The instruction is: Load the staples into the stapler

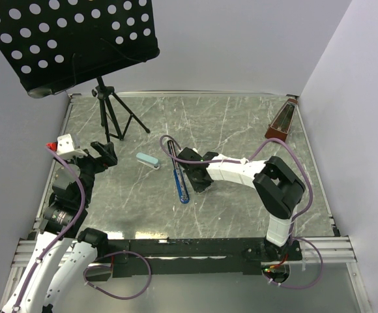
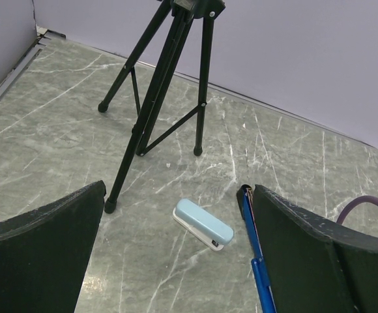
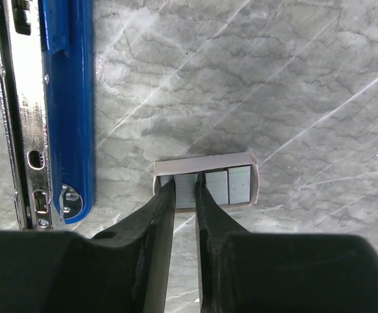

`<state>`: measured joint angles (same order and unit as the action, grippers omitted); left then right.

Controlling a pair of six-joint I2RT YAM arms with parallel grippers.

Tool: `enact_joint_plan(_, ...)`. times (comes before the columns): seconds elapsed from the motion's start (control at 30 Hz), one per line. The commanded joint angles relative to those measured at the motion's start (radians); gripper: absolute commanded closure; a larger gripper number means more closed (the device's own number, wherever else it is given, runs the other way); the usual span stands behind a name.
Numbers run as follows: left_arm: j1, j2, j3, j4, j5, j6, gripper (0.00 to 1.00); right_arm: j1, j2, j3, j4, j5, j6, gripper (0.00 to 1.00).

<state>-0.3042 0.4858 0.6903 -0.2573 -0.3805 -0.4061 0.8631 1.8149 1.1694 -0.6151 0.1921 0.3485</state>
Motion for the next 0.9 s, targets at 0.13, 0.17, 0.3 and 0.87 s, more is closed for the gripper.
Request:
enact_joint_plan(0.13, 0.005, -0.006, -0.002, 0.016, 0.009, -0.002, 0.0, -0.006, -0.069, -0.025, -0.012, 0.0, 0.01, 0.85)
enact_joint_plan(0.17, 0.005, -0.007, -0.002, 0.016, 0.009, -0.002, 0.01, -0.007, -0.083, -0.024, -0.02, 0.003, 0.009, 0.85)
enact_joint_plan(0.3, 0.005, -0.006, 0.0, 0.015, 0.008, -0.002, 0.01, -0.007, -0.143, -0.017, -0.04, 0.023, 0.006, 0.85)
enact_joint_plan(0.87, 0.005, -0.021, -0.002, 0.015, -0.006, -0.007, 0.0, 0.065, -0.174, 0.05, 0.047, 0.046, 0.104, 0.85)
